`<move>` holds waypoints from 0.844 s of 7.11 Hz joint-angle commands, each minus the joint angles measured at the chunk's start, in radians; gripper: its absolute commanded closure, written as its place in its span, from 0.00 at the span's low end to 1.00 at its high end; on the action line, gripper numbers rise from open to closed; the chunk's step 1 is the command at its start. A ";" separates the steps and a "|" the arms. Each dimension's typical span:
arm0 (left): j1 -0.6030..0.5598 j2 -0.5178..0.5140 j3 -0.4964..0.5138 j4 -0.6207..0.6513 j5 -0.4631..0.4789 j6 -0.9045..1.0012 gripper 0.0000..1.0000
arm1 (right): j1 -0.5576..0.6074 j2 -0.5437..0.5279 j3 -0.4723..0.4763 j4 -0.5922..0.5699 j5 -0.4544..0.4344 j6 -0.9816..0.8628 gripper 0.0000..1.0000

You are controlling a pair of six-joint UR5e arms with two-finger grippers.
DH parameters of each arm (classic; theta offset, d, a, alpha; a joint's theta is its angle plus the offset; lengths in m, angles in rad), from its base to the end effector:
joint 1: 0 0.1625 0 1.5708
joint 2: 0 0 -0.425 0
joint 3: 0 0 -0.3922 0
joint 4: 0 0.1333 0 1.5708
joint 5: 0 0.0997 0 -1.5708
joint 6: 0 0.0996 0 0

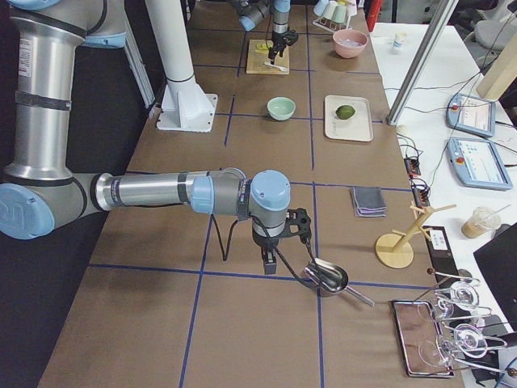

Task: Place spoon in bowl
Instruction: 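Move the left gripper over the white spoon on the cutting board, then lower the left gripper and grasp the white spoon's handle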

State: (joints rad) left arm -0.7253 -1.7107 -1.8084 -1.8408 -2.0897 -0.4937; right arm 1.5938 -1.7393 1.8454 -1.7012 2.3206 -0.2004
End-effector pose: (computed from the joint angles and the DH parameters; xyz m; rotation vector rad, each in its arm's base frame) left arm 0.3600 -0.4313 0.4476 0.1873 0.7929 0.5003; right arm 0.0750 -0.4150 0.6152 0.0606 -0.7485 -0.1599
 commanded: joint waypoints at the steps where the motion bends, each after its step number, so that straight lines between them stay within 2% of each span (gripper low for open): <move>1: 0.015 -0.009 0.008 0.000 0.003 -0.002 0.00 | 0.000 -0.002 0.000 0.000 -0.001 -0.001 0.00; 6: 0.027 -0.020 0.027 0.002 0.007 0.000 0.00 | 0.000 -0.005 -0.002 0.000 -0.001 -0.001 0.00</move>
State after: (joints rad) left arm -0.6990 -1.7241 -1.7907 -1.8389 -2.0833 -0.4940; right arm 1.5938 -1.7431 1.8439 -1.7012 2.3194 -0.2010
